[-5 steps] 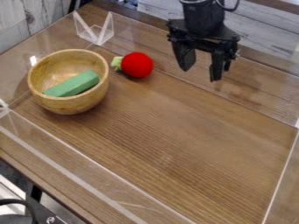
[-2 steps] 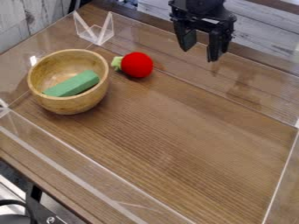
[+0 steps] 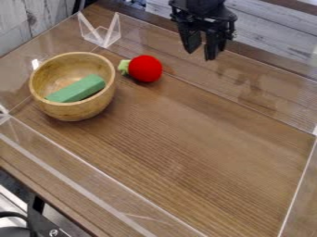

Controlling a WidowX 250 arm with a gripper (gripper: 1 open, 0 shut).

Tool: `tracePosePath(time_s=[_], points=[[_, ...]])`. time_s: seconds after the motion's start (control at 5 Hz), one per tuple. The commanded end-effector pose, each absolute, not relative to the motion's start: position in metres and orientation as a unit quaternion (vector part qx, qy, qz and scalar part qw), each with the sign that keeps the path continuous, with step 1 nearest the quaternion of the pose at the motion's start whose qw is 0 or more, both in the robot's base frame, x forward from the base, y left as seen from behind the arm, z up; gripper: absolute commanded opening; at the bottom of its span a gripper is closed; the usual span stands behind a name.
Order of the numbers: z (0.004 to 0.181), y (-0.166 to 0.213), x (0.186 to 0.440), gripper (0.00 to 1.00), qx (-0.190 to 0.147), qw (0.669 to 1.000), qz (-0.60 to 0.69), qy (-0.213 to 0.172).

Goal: Put the green block in the brown bowl

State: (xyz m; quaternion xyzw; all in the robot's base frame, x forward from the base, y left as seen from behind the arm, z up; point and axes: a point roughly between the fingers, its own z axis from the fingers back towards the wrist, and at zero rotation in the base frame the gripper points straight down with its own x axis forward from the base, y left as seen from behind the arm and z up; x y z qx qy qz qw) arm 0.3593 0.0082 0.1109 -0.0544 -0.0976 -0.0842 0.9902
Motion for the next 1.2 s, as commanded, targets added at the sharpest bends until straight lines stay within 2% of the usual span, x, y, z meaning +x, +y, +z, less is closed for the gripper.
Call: tracePosePath(time_s=[0.0, 0.4, 1.0], points=[[0.126, -0.001, 0.362, 1.00, -0.046, 0.986, -0.094, -0.130], [0.125, -0.016, 0.366, 1.00, -0.048, 0.984, -0.099, -0.141], [0.154, -0.007, 0.368, 1.00, -0.045, 0.977, -0.129, -0.166]])
